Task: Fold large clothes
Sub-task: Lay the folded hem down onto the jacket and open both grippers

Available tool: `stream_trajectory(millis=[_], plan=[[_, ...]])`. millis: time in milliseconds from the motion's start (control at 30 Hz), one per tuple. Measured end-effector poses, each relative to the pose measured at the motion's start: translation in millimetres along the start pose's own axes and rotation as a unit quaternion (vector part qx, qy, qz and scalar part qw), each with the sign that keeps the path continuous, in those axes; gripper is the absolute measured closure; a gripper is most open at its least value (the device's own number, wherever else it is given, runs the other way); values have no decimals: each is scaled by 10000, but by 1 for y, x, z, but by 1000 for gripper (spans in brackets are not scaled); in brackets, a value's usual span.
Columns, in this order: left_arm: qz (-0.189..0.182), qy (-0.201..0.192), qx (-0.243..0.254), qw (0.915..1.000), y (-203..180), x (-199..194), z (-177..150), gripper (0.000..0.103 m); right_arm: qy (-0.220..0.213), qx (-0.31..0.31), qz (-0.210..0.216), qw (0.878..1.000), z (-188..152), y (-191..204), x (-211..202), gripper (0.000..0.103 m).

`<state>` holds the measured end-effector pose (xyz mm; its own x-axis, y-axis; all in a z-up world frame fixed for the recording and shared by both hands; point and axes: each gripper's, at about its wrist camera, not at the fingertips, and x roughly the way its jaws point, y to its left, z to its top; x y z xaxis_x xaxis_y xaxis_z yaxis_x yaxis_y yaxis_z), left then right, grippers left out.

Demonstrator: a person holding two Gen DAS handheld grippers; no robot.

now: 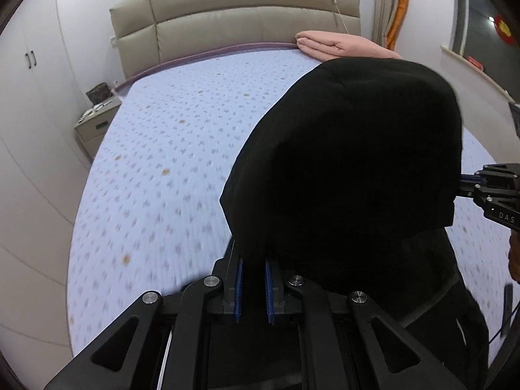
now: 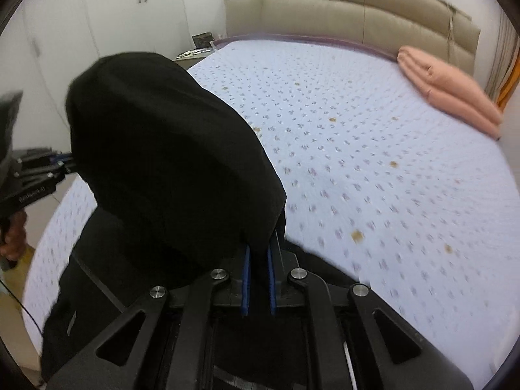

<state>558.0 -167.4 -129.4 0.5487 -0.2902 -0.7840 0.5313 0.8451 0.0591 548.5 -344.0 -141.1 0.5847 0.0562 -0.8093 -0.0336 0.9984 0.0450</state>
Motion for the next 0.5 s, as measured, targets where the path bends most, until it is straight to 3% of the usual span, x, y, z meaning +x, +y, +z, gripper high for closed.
stream_trajectory(millis=[133,233,333,467,500], plan=[[-11,294,135,9995,-22,-36,-53,94,143,25,-150,9998,-50,19,-35,94],[-8,1027,442,9937,-43,-34,-110,93,567,135,-271,9979,-97,21,-50,94],[103,1697,339,9849,-45,-17,-152,93,1199,463,-291,9913,-132,6,-37,92],[172,1683,-161,9854,-21,-17,-146,93,1404,844,-49,9865,-137,-9,-34,87],[232,1598,-266,9865,-13,-19,-135,93,1365,898,13,9866,-131,-10,-34,81]])
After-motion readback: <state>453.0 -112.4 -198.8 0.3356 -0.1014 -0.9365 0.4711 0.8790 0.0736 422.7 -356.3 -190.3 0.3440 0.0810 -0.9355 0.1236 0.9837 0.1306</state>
